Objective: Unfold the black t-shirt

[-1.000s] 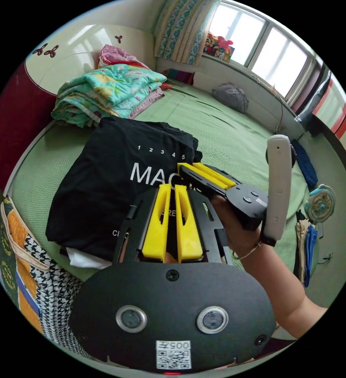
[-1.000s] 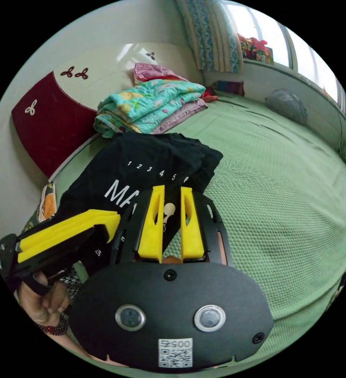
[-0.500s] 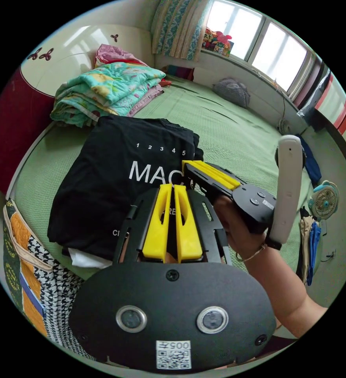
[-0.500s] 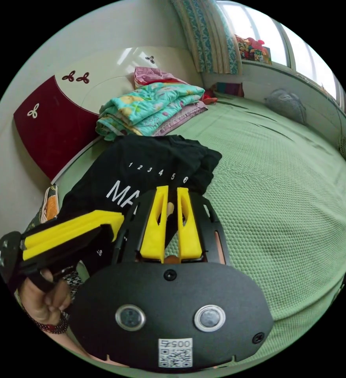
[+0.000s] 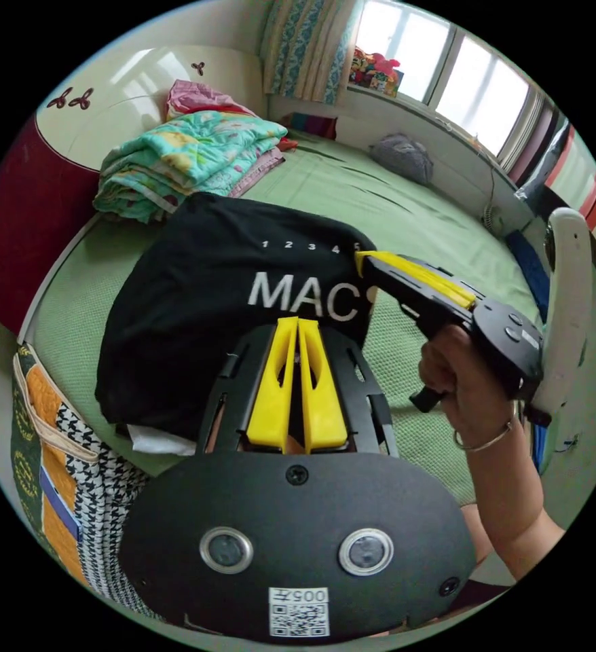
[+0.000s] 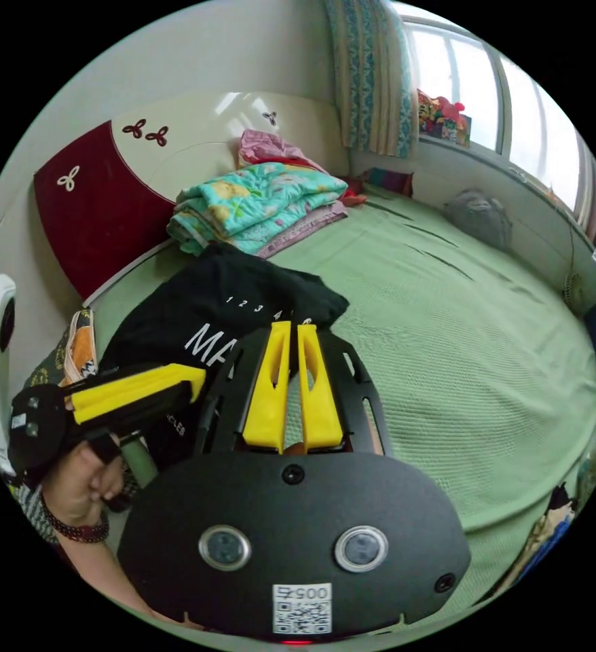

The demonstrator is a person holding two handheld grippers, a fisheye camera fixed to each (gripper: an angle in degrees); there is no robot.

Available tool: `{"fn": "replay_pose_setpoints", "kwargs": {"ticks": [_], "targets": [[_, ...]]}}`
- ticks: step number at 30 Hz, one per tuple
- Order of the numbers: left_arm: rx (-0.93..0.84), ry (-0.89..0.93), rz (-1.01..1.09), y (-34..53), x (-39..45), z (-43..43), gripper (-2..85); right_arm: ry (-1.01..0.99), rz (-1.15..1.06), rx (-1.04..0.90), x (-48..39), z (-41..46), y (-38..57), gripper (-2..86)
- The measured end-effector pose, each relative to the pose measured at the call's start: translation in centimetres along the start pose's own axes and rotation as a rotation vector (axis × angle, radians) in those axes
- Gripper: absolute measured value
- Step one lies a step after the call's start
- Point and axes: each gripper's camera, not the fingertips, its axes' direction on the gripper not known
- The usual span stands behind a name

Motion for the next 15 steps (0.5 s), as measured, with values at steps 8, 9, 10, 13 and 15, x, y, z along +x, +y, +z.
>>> {"fn": "replay_pose_setpoints", "kwargs": {"ticks": [8,9,10,13,15], "targets": [[-0.044,0.08,0.037,0.2,5.4,3.0,-0.7,0.304,0.106,-0.1,14.0,-1.9,2.8,-1.3],[-0.064,0.089,0.048,0.2,6.6,3.5,-0.7,0.346,0.101,-0.102,14.7,-1.9,3.1,-1.3],[-0.086,0.094,0.064,0.3,7.8,4.0,-0.7,0.436,0.101,-0.13,16.3,-1.5,3.5,-1.3],[-0.09,0.114,0.113,0.7,10.9,5.0,-0.7,0.565,0.174,-0.223,19.9,-1.3,4.6,-0.6],[-0.104,0.124,0.136,1.0,12.7,5.7,-0.7,0.566,0.226,-0.248,21.0,-2.5,5.8,0.9]]}}
